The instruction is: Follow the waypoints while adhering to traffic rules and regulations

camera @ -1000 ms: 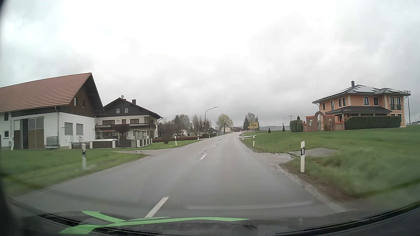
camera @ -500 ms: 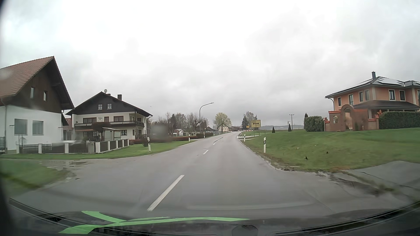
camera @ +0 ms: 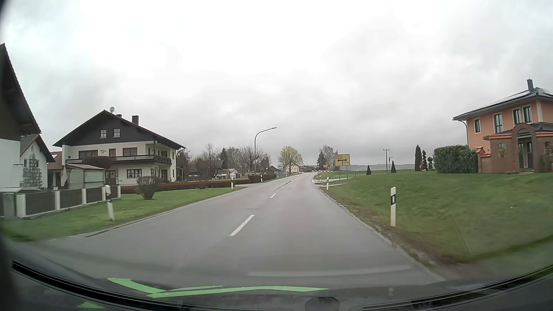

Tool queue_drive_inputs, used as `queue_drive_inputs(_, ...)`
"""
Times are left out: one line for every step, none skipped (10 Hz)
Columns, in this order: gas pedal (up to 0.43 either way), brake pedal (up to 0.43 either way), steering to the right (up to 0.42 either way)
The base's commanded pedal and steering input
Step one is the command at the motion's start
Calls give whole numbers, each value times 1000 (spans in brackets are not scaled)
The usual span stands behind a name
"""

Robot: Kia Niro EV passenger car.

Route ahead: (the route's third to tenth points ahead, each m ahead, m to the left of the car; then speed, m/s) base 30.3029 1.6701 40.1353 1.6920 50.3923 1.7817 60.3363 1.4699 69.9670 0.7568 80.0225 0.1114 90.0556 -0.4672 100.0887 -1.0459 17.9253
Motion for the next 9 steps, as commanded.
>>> queue_drive_inputs(47,0,1)
queue_drive_inputs(67,0,1)
queue_drive_inputs(67,0,1)
queue_drive_inputs(67,0,1)
queue_drive_inputs(67,0,1)
queue_drive_inputs(67,0,1)
queue_drive_inputs(67,0,1)
queue_drive_inputs(67,0,1)
queue_drive_inputs(79,0,1)
